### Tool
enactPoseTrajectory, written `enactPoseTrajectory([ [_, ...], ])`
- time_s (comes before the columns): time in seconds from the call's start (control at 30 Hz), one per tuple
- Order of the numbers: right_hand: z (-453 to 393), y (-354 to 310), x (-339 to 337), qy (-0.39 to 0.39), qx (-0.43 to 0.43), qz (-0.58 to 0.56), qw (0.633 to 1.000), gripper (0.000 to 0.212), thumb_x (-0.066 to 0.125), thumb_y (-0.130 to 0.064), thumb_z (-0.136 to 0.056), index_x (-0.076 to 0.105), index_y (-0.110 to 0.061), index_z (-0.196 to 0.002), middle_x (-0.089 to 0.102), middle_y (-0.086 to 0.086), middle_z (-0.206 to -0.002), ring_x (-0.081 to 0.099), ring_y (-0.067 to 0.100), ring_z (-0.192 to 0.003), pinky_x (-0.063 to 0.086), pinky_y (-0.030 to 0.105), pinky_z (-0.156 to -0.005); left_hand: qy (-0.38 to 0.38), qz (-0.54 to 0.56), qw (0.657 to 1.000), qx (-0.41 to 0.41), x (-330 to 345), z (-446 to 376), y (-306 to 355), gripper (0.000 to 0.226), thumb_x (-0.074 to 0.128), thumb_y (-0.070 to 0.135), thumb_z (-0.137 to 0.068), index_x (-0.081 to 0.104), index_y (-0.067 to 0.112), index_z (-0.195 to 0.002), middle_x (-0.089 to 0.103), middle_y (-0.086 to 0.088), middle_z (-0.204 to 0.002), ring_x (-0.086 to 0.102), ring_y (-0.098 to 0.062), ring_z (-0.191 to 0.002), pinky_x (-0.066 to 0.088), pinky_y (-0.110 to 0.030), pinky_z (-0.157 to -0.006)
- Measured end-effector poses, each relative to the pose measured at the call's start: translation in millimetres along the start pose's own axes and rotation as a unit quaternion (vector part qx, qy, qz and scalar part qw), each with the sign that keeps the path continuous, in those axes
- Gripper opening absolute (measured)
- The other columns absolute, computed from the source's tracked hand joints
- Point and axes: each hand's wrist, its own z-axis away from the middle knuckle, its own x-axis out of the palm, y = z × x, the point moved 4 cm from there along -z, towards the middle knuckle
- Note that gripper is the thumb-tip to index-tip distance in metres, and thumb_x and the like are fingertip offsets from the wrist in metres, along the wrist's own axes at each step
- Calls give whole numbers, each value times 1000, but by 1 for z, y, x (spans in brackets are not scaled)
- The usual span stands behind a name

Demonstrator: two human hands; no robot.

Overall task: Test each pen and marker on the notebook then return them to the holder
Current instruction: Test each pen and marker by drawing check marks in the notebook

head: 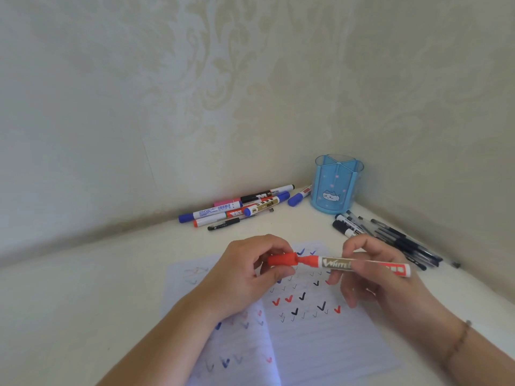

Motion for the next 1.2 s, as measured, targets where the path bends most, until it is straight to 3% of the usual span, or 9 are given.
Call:
enactPoseTrajectory([
  [0.03, 0, -1, 2, -5, 2, 5, 1000, 6, 66, -22, -75, 61, -21, -75, 70, 23, -75, 52, 27, -44, 24, 24, -43, -2, -2, 1000, 7, 1, 0, 1, 19, 75, 28, -83, 66, 32, -100, 64, 25, -86, 57, -5, -75, 38, -9, -66],
  [0.17, 1, -3, 8, -18, 6, 23, 1000, 43, 84, -54, -58, 65, -21, -78, 73, 23, -84, 55, 28, -44, 21, 26, -42, 0, -5, 1000, 23, 3, -1, 0, 20, 75, 30, -83, 70, 26, -102, 66, 15, -85, 57, -13, -71, 42, -15, -64],
  [0.37, -2, -1, 6, -6, 4, -8, 1000, 46, 87, -52, -55, 65, -15, -74, 72, 27, -84, 53, 27, -39, 21, 25, -42, 4, 8, 1000, 29, 5, -1, 0, 27, 66, 45, -85, 69, 26, -103, 69, 8, -81, 61, -16, -70, 49, -33, -65],
  [0.5, -4, -1, 6, 2, 1, 0, 1000, 48, 84, -58, -53, 66, -16, -69, 71, 25, -73, 47, 24, -36, 18, 32, -44, 0, 0, 999, 39, 5, -1, 2, 27, 64, 45, -87, 70, 26, -105, 68, 11, -85, 60, -13, -73, 48, -25, -65],
  [0.63, -4, 2, 8, -13, 2, 1, 1000, 53, 87, -54, -53, 68, -10, -76, 72, 25, -78, 48, 23, -35, 28, 17, -41, 4, -1, 999, 49, 7, -2, 5, 27, 63, 44, -88, 70, 26, -107, 69, 15, -88, 63, -8, -77, 48, -18, -68],
  [0.9, -2, 4, 13, -17, -12, 2, 1000, 48, 86, -50, -58, 64, -11, -76, 74, 24, -84, 50, 25, -34, 30, 17, -40, 33, 7, 997, 70, 3, -1, 8, 31, 61, 46, -87, 72, 23, -106, 67, 24, -82, 65, -8, -73, 50, -18, -65],
  [1.07, -1, 1, 18, -31, -21, 2, 999, 15, 78, -22, -73, 66, -12, -74, 74, 22, -82, 47, 25, -38, 37, 20, -41, 26, -8, 997, 72, 2, -1, 6, 28, 63, 39, -88, 74, 19, -105, 67, 22, -78, 62, -7, -68, 45, -13, -60],
  [1.2, -5, -3, 17, -36, -42, -5, 998, 41, 89, -41, -58, 70, -13, -82, 71, 10, -72, 50, 18, -46, 42, 21, -43, 27, 18, 997, 75, 5, -4, 10, 27, 68, 39, -87, 71, 23, -109, 68, 22, -81, 62, -4, -68, 47, -15, -62],
])
